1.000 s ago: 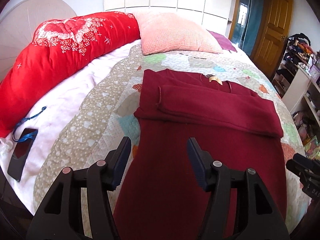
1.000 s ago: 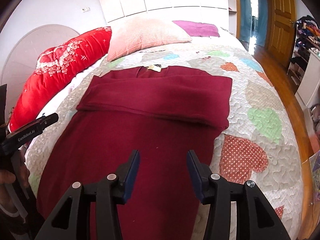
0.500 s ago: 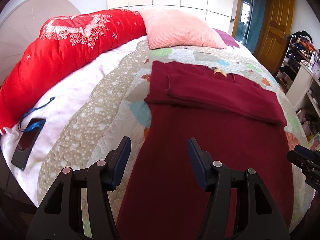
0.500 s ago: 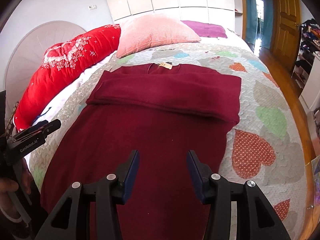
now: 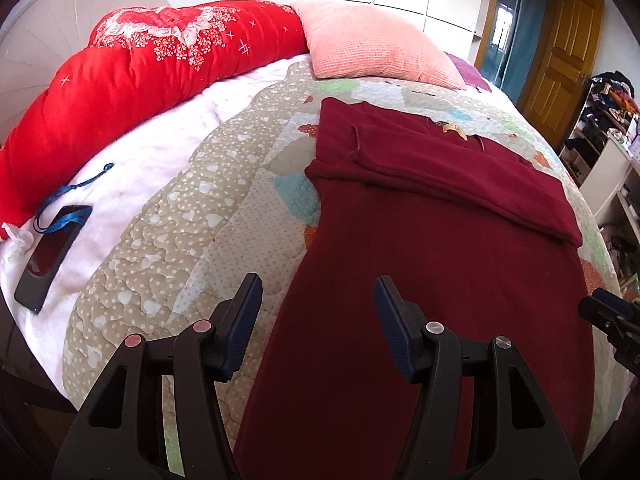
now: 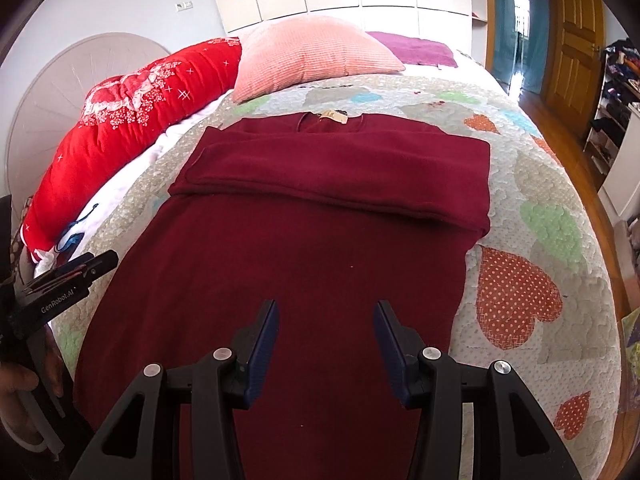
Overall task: Fold small clothes
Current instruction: 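Move both open tools toward the hem of the sweater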
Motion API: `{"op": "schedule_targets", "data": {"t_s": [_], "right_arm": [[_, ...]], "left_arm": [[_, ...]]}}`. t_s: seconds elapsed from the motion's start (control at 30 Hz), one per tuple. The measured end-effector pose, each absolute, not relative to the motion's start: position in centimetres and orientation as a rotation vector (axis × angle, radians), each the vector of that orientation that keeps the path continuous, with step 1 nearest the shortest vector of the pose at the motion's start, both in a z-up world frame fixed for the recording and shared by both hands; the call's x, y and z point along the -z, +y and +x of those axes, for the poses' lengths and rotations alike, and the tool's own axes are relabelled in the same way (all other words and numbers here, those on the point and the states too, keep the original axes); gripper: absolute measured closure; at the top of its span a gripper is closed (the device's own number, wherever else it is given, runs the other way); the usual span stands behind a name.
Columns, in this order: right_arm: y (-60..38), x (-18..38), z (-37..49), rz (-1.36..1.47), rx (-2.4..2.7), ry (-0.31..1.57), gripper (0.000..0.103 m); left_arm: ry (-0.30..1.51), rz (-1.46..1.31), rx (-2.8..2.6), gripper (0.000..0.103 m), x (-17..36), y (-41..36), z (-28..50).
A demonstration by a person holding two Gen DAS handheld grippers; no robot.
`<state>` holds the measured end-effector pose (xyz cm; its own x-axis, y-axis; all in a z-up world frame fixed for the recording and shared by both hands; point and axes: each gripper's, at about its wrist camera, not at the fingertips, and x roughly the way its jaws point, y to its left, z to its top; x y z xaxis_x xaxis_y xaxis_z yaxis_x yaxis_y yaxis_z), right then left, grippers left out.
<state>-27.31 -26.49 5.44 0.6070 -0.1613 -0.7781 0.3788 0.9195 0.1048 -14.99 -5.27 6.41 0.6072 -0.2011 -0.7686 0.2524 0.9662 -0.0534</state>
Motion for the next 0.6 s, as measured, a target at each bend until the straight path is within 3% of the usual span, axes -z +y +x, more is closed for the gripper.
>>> {"op": "schedule_targets", "data": {"t_s": [0.6], "right_arm": [[-28.0, -3.8, -29.5, 0.289, 0.366, 0.903, 0.056]], "left_arm": [[0.923, 0.045, 0.242, 0.045, -5.0, -2.1, -16.0]]}}
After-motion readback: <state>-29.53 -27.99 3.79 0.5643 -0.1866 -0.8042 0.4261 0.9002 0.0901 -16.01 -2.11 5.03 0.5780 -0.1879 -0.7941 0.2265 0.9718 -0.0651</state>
